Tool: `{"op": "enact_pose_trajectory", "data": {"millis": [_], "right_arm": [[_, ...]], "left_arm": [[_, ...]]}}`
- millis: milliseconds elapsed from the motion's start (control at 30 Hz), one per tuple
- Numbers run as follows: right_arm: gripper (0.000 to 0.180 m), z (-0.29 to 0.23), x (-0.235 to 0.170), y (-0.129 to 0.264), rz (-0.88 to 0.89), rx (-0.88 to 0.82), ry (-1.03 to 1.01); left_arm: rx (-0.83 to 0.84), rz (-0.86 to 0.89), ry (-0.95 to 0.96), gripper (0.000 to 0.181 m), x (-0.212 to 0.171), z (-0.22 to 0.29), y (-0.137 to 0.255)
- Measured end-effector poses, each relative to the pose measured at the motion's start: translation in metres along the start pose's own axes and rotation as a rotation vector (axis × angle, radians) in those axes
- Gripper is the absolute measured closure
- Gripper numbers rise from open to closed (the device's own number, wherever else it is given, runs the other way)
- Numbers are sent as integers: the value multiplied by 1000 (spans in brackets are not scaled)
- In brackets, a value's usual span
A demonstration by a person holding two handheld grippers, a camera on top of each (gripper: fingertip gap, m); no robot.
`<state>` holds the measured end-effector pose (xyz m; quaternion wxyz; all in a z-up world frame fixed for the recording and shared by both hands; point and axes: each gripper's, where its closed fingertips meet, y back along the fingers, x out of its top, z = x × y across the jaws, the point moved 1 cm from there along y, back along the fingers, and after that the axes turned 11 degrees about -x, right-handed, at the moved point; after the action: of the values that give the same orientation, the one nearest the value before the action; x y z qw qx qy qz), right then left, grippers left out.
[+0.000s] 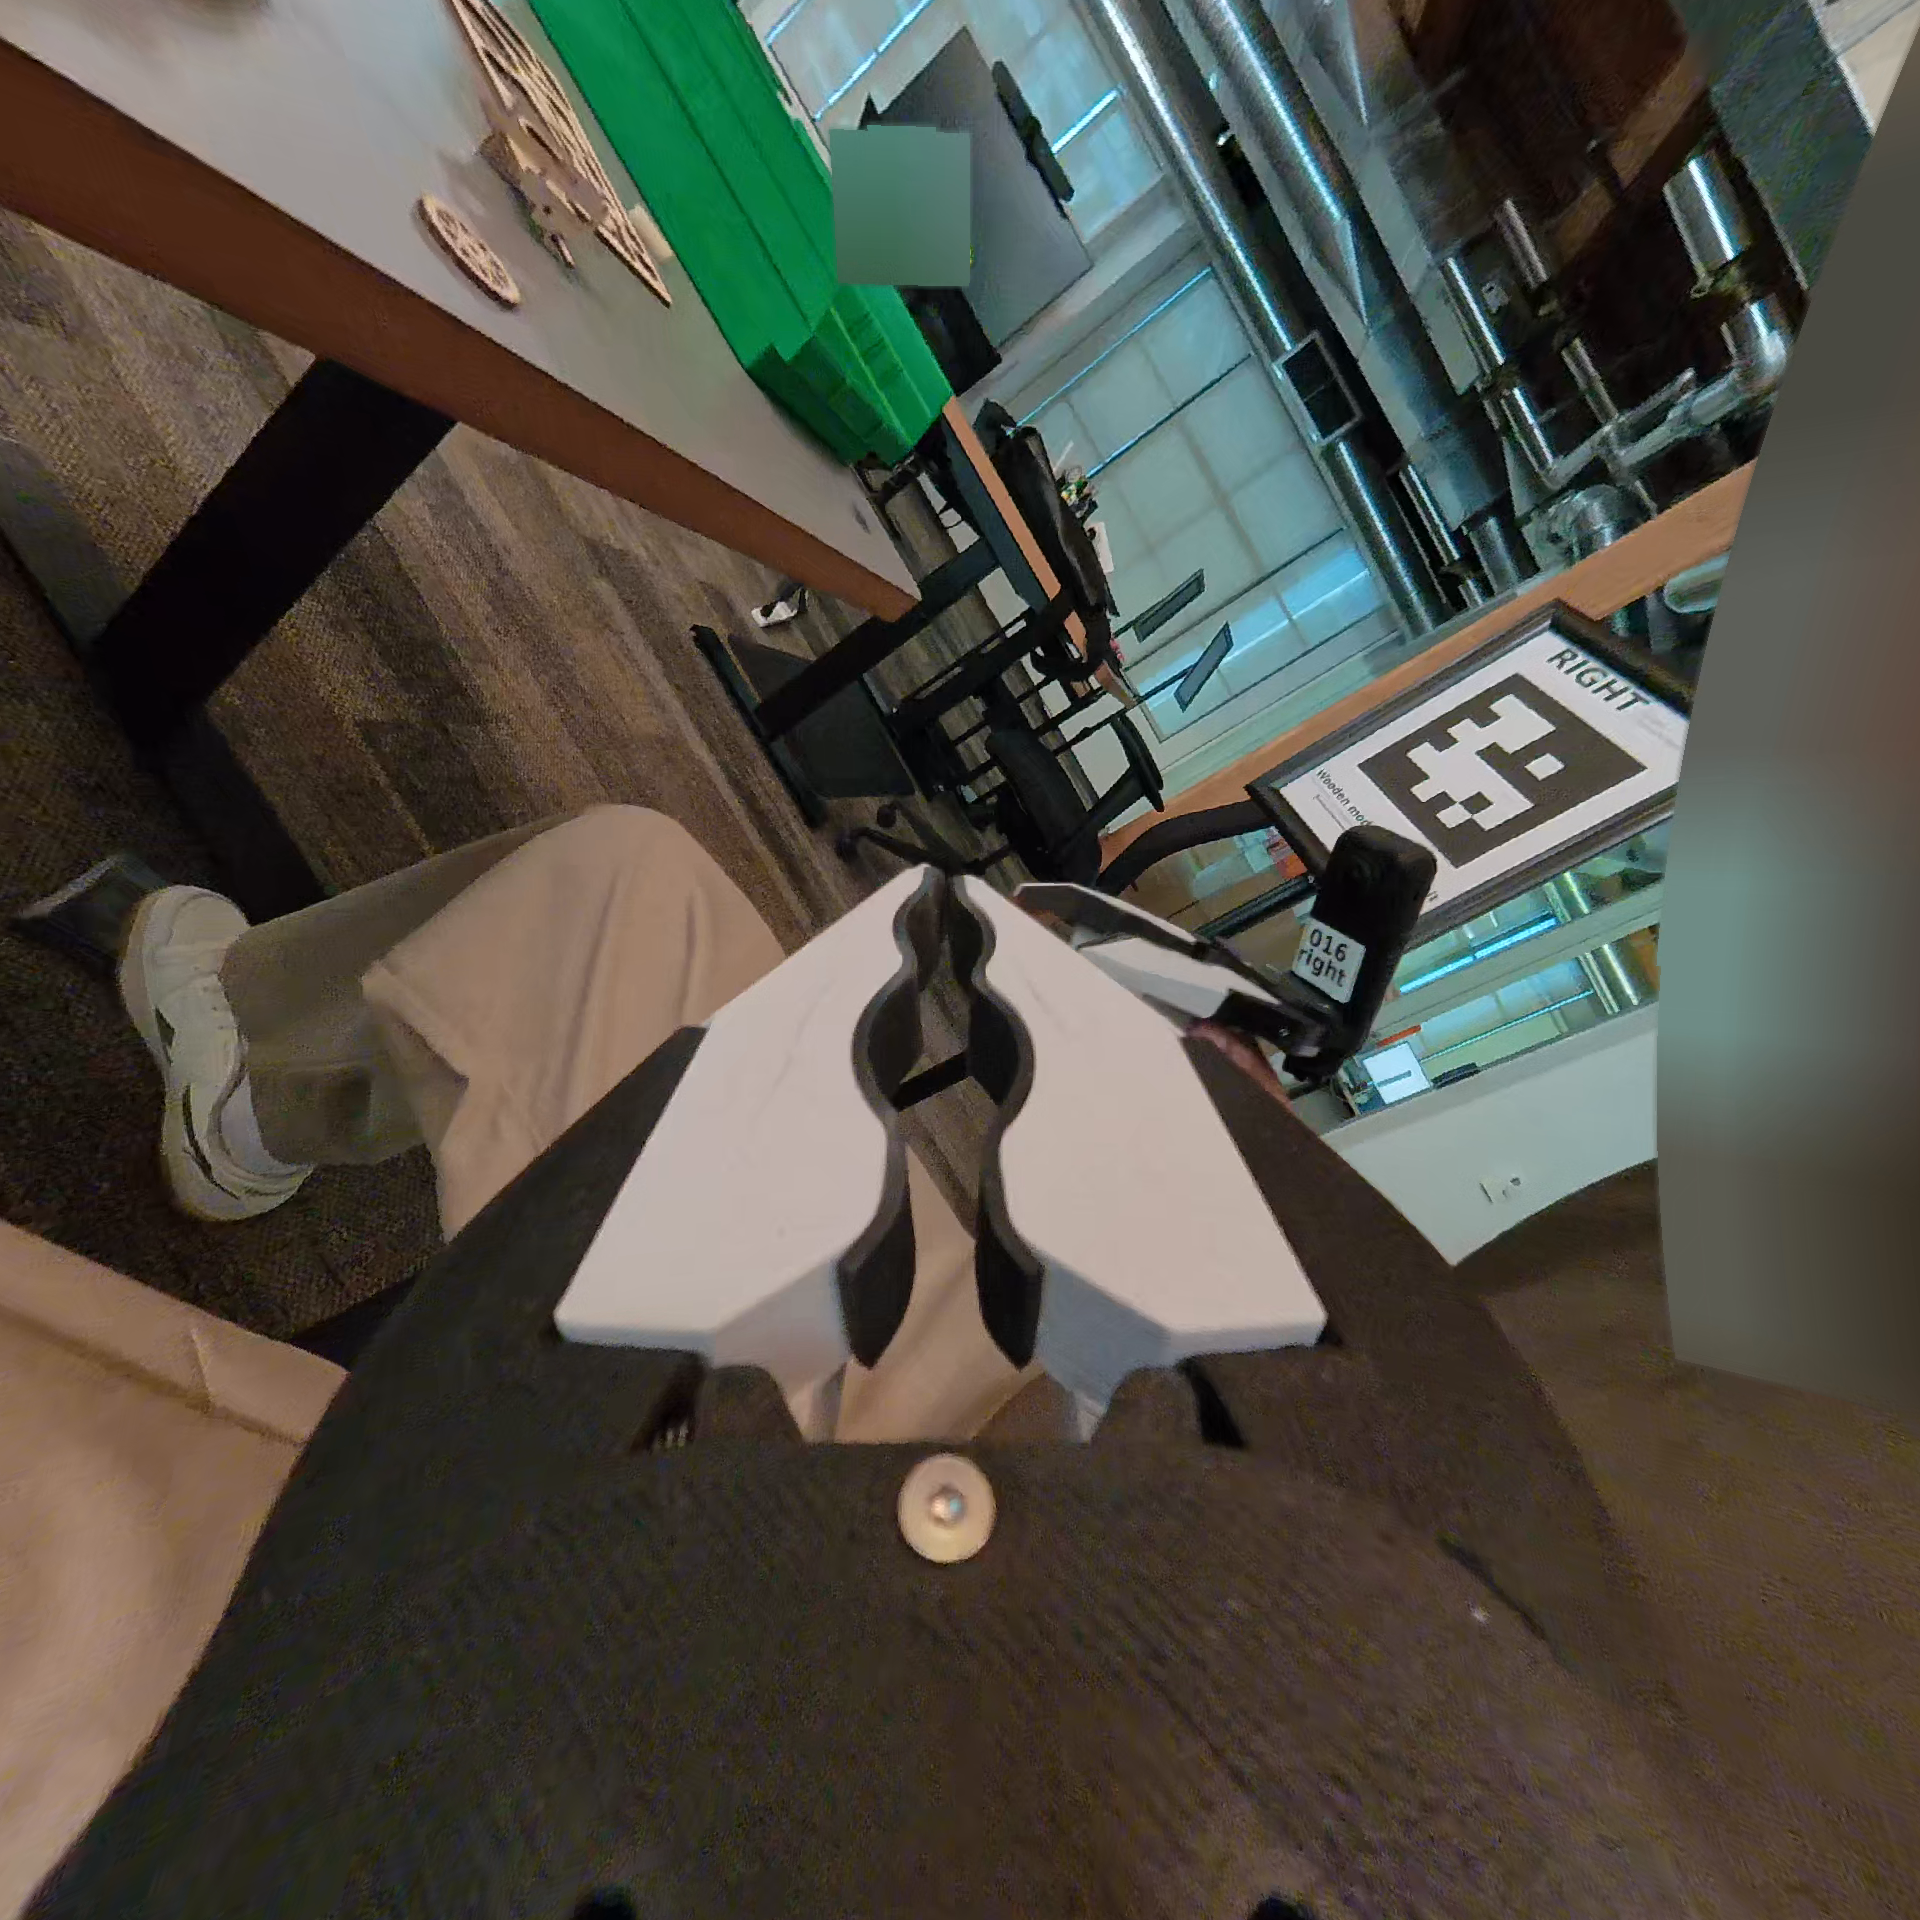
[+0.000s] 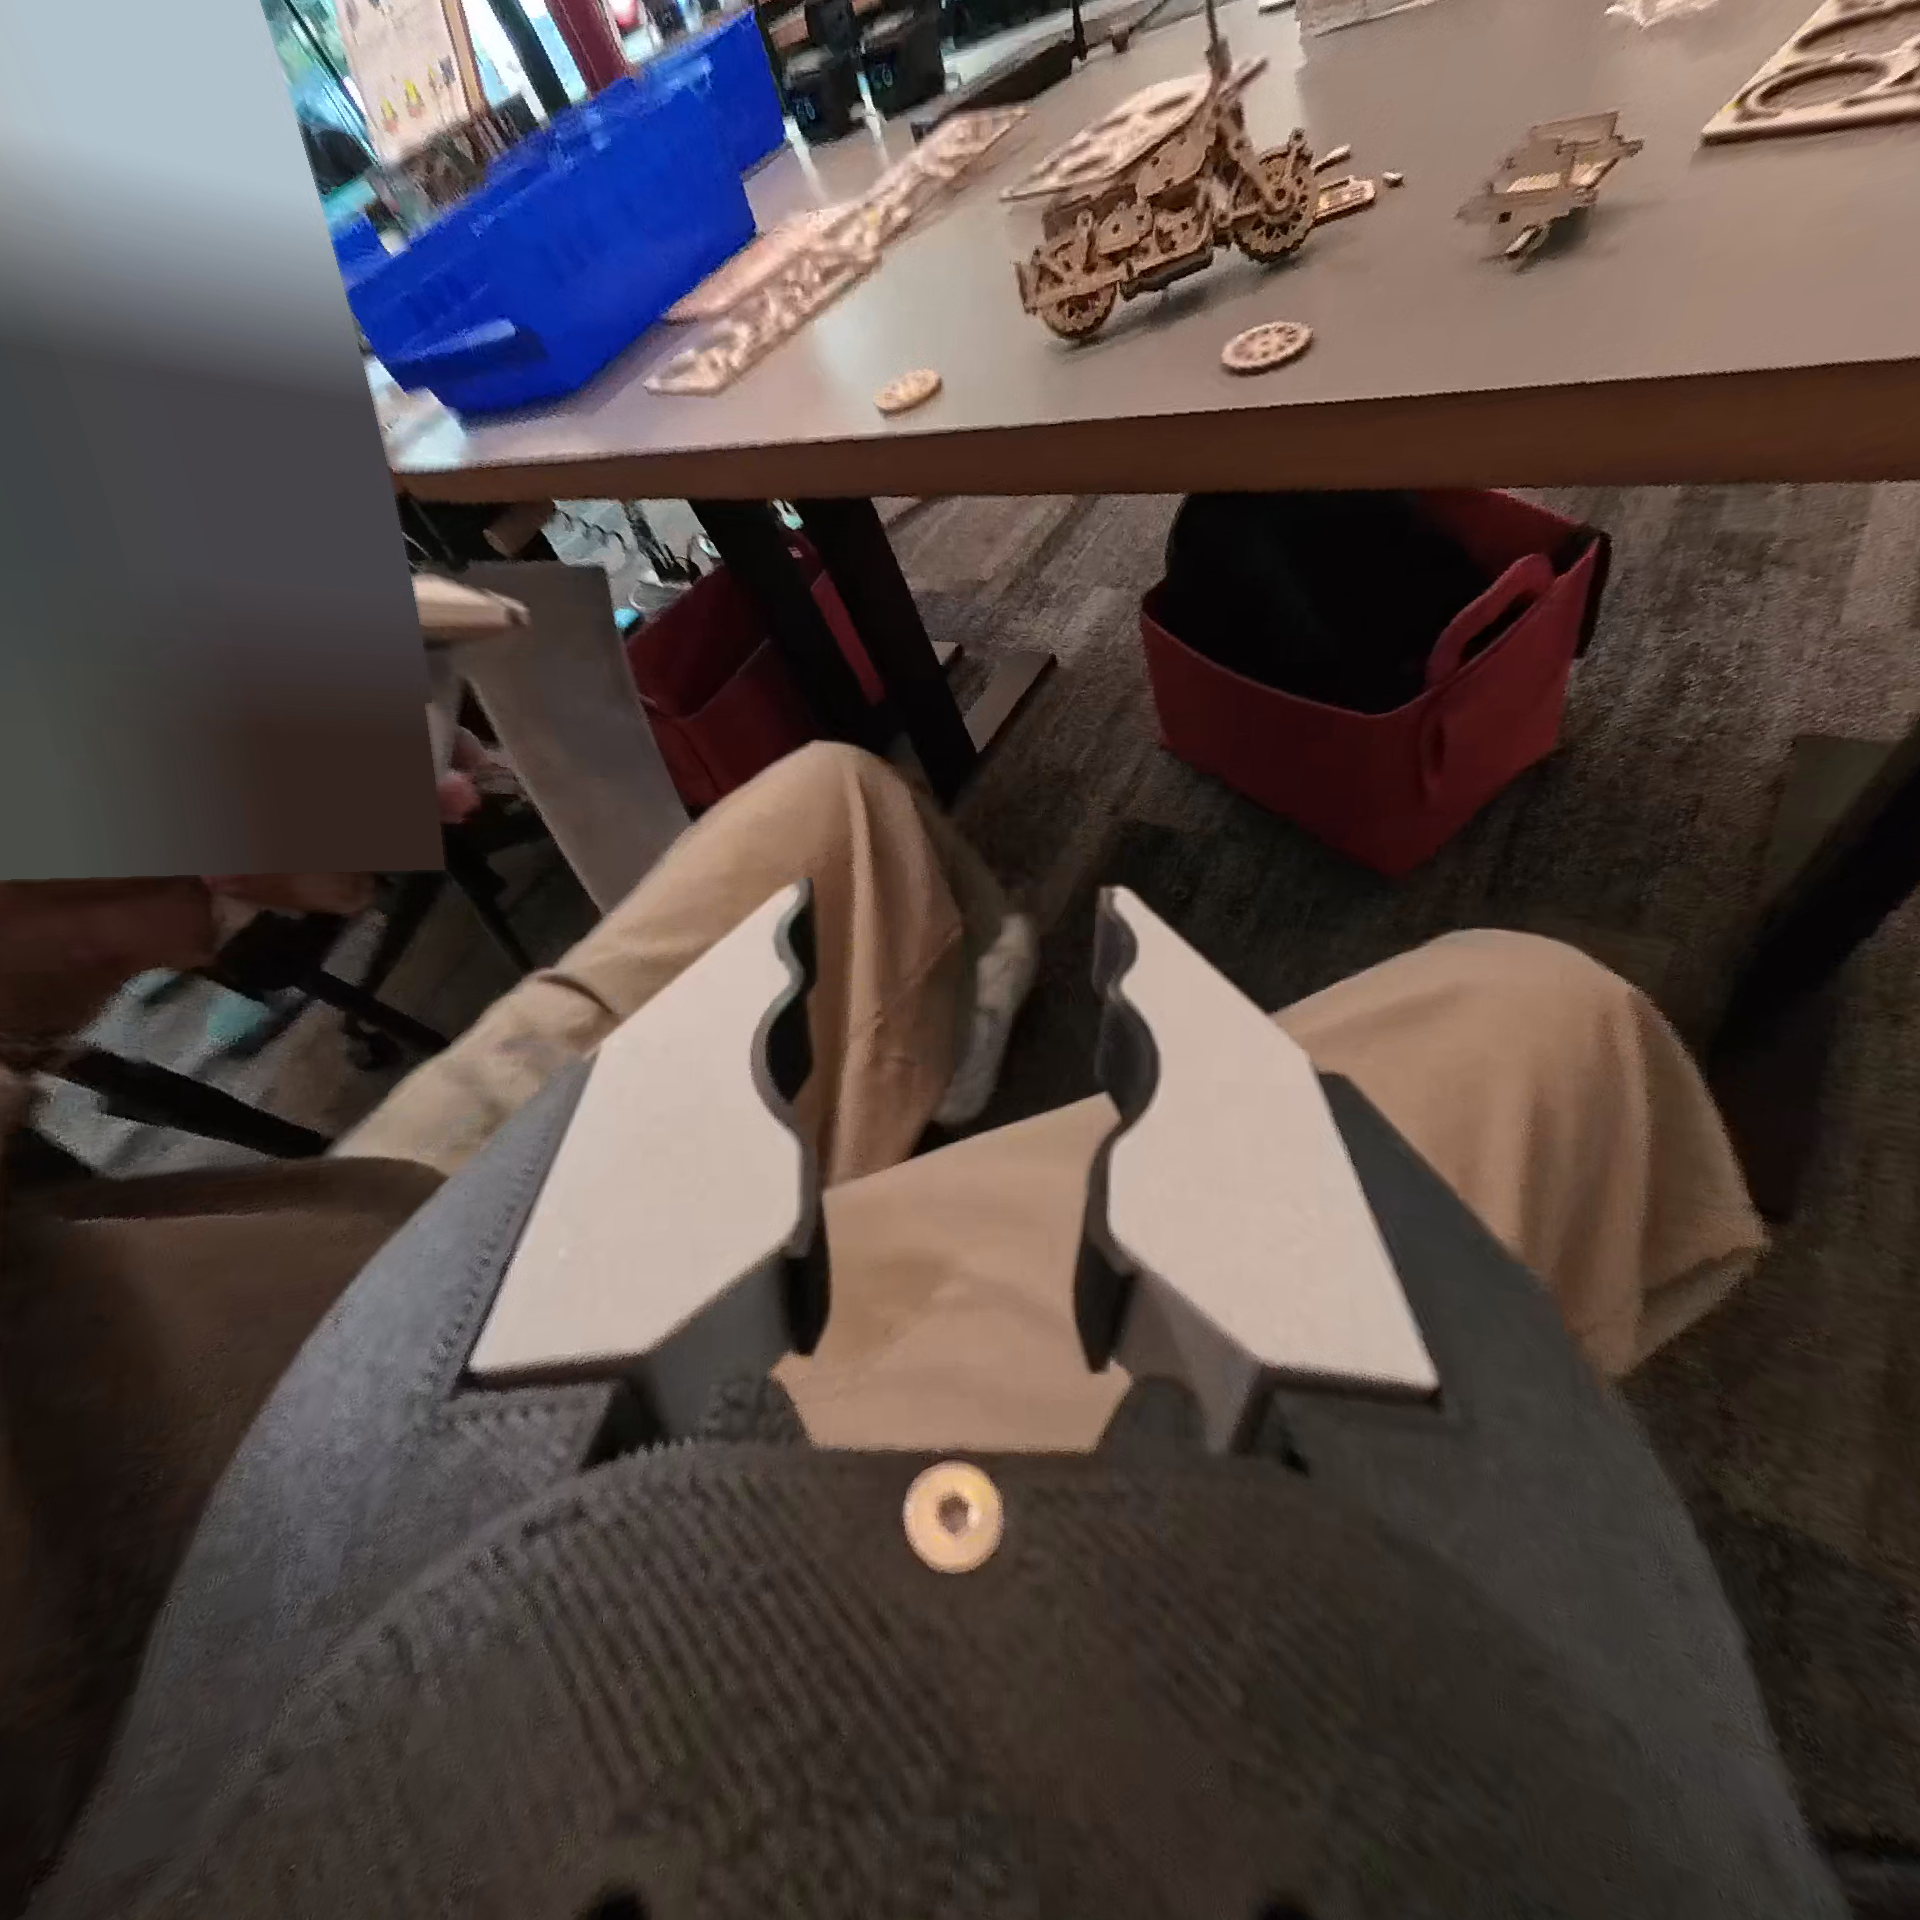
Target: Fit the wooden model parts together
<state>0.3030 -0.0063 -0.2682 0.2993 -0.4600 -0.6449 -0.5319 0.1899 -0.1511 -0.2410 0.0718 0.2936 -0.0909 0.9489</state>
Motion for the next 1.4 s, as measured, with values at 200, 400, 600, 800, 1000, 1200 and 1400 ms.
{"op": "enact_pose_trajectory", "data": {"millis": [200, 400, 600, 800, 1000, 1200, 1400], "right_arm": [[121, -37, 0, -85, -33, 68, 449], [117, -83, -65, -248, -187, 425, 729], [118, -106, -230, -429, -347, 755, 1044], [128, 4, -365, -644, -607, 379, 1042], [130, 72, -394, -753, -691, 30, 665], [129, 118, -411, -833, -777, -153, 534], [162, 129, -445, -863, -903, -203, 451]], "left_arm": [[180, -51, 19, 181, 26, -42, 47], [515, 183, 154, 179, 79, -103, 184], [745, 435, 316, 177, 31, -108, 317], [1108, 3, 286, 180, -69, -91, 351], [1233, 75, 393, 171, -114, -93, 407], [1674, -176, 230, 179, -119, -98, 482], [1529, -81, 321, 179, -119, -135, 479]]}}
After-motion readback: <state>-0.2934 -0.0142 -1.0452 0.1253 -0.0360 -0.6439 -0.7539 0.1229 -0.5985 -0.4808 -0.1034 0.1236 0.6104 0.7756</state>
